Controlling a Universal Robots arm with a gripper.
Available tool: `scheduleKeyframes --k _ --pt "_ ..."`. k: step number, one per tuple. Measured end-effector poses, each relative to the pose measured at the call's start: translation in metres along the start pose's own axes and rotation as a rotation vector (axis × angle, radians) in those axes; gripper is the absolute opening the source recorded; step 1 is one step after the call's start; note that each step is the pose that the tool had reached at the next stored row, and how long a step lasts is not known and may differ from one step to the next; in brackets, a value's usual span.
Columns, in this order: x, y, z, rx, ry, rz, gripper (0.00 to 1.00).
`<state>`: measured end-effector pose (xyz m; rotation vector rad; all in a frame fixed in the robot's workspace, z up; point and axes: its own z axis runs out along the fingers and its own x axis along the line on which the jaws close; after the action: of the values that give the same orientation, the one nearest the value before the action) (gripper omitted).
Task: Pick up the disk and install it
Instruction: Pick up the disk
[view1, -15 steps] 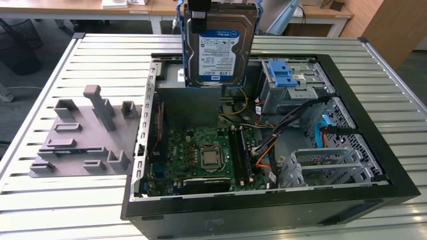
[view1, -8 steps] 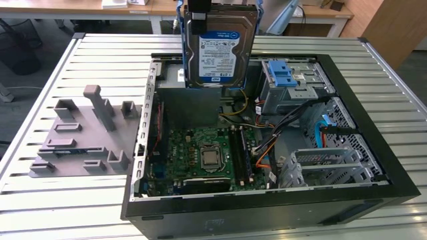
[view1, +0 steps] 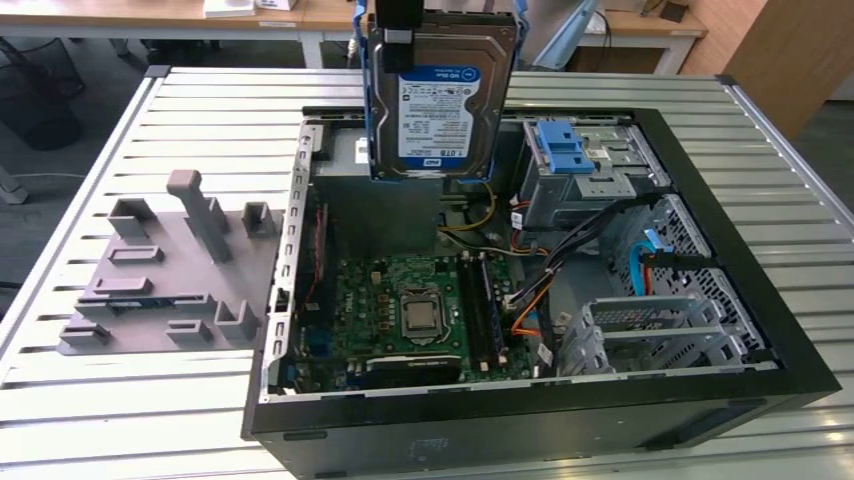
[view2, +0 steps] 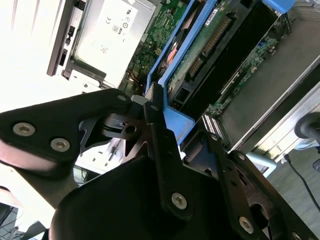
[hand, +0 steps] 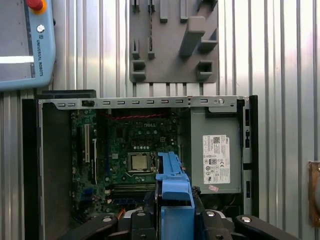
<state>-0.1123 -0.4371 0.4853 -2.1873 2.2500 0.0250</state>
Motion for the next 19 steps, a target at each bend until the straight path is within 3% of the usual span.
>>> scheduleKeyframes --k 5,19 --pt "0.0006 -0.0014 0.0002 0.0048 -0.0004 0.000 0.36" --pt "0.0020 -0.0202 0.0008 0.0019 -0.0002 0.000 0.36"
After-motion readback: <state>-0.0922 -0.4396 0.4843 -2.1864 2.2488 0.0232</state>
